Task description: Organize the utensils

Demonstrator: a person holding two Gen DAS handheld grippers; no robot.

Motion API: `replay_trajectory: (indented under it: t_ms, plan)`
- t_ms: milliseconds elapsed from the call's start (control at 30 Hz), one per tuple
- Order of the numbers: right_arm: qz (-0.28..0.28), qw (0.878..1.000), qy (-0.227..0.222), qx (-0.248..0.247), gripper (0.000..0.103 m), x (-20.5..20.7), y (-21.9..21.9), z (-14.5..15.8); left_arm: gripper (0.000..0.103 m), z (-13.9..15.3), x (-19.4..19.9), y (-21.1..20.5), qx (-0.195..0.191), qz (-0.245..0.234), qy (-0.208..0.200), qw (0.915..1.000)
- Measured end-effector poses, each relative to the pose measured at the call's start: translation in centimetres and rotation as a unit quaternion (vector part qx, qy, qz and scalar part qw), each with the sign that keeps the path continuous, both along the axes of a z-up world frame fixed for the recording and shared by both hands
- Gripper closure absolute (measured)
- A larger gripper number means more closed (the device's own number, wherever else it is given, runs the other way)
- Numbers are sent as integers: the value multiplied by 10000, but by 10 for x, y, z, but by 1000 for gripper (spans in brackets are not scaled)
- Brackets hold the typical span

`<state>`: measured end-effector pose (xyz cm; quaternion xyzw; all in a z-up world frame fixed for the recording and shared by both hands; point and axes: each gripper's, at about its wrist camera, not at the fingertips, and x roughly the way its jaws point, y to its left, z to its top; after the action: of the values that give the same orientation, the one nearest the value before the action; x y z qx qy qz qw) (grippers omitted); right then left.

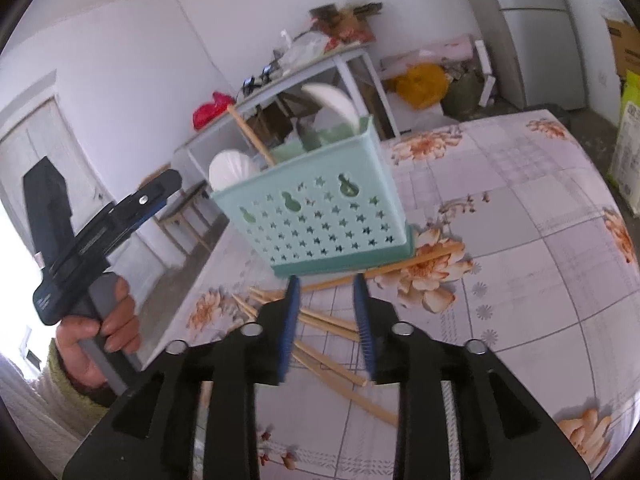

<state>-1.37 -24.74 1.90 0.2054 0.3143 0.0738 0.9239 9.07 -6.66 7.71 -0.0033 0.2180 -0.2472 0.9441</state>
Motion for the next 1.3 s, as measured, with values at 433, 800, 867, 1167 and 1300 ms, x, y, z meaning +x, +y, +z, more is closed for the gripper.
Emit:
replay_trajectory:
  t_ms: [433,800,867,1167,1300]
  plan:
    - [2069,9482,271,-2397,62,81,69,-21,20,-40,-17,58,155,759,619,9951]
    - [3570,8689,481,-3395,71,119,99,-51,20,-47,-17,89,134,1086,653,9918]
    - [3757,8573,528,-3480,72,125,105,-56,20,-48,-15,91,132,1109,678,9914]
    - [4059,8544,804,-3144,77,146,114,-64,20,-58,-7,99,28,1200,895,9887]
    - [4132,8583,983,-2881,77,152,109,-63,20,-65,-3,99,-3,1192,1060,9872]
